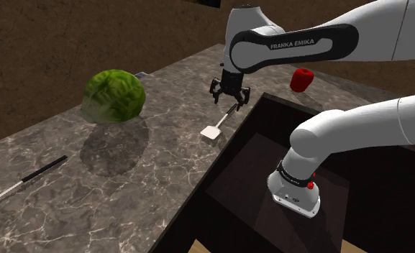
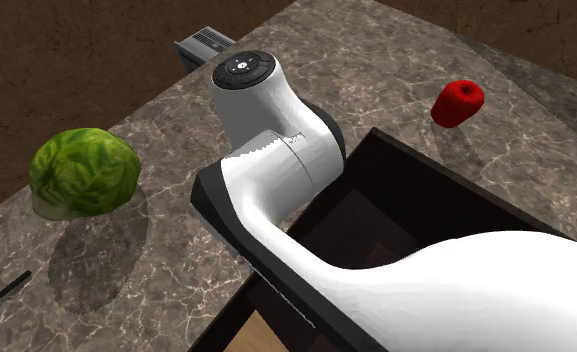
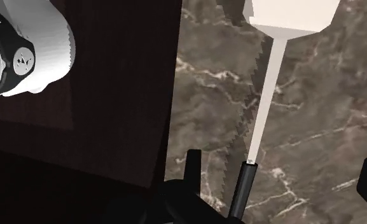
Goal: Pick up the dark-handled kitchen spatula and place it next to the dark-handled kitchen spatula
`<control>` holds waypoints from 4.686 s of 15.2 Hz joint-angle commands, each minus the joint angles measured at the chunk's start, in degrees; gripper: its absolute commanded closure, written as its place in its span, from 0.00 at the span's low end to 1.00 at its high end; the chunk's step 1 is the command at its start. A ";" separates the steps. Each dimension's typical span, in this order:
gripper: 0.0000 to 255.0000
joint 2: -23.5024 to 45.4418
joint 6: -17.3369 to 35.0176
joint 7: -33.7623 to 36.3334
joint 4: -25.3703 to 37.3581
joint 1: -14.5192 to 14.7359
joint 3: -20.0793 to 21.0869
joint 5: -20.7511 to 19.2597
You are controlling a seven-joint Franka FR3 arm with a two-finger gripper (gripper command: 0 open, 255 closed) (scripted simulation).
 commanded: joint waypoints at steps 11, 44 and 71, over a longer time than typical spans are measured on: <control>0.00 3.79 9.53 6.15 -5.40 -1.73 4.05 2.14; 1.00 0.04 -4.62 8.57 5.33 -1.16 2.89 1.13; 1.00 58.90 -6.82 73.15 45.54 -8.15 57.81 -32.89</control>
